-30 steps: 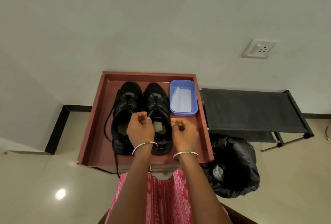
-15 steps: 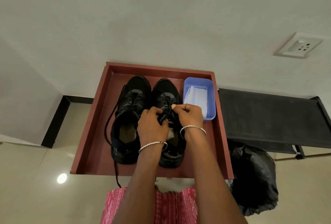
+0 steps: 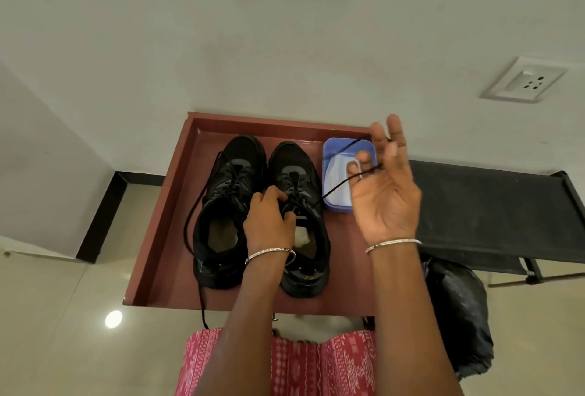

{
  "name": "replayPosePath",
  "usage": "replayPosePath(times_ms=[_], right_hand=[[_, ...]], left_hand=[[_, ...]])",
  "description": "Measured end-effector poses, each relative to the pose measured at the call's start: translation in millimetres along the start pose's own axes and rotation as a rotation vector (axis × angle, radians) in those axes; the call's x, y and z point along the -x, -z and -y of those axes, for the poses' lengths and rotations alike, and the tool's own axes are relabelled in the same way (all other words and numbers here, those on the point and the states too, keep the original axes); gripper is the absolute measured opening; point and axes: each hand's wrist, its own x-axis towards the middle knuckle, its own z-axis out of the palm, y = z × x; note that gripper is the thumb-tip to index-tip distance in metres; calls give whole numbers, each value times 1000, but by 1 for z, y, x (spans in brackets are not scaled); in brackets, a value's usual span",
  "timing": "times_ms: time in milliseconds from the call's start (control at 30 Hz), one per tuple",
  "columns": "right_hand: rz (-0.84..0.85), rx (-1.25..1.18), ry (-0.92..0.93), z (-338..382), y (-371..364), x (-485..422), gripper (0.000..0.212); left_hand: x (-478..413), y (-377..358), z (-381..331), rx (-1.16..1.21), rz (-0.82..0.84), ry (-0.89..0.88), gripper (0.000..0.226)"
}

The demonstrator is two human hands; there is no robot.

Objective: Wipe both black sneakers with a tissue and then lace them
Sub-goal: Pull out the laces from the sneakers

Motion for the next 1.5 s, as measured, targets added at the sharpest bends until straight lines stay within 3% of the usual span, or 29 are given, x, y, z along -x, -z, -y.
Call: replayPosePath(times_ms=[67, 200, 367, 467, 533, 600, 700, 833, 933, 1267, 1500], right_hand=[[9, 33, 17, 20, 3, 3, 33], [-98, 532, -98, 56, 17, 26, 29], [123, 1179, -765, 74, 32, 54, 35], [90, 1285, -1039, 68, 25, 51, 35], [-6, 1476, -899, 53, 22, 45, 15], [-108, 1629, -539, 27, 25, 35, 9], [-72, 1524, -252, -18, 23, 14, 11], [20, 1595, -214, -56, 21, -3, 19], [-10, 1625, -218, -61, 26, -2, 26], [14, 1631, -163, -69, 33, -7, 13], [116, 1851, -71, -68, 28, -3, 17]], left_hand=[[1, 1, -1, 0, -5, 0, 26], [-2, 5, 3, 34, 22, 41, 26], [-6, 9, 5, 247, 57, 83, 15], [-8, 11, 6, 308, -9, 112, 12], [-9, 10, 9, 310, -57, 126, 16], [-11, 8, 10, 275, -93, 104, 16], [-14, 6, 8, 184, -94, 39, 16], [-17, 3, 7, 134, -72, 25, 18], [-20, 3, 9, 137, -60, 11, 18], [-25, 2, 14, 159, -33, -3, 16], [-27, 2, 15, 172, 1, 18, 18]])
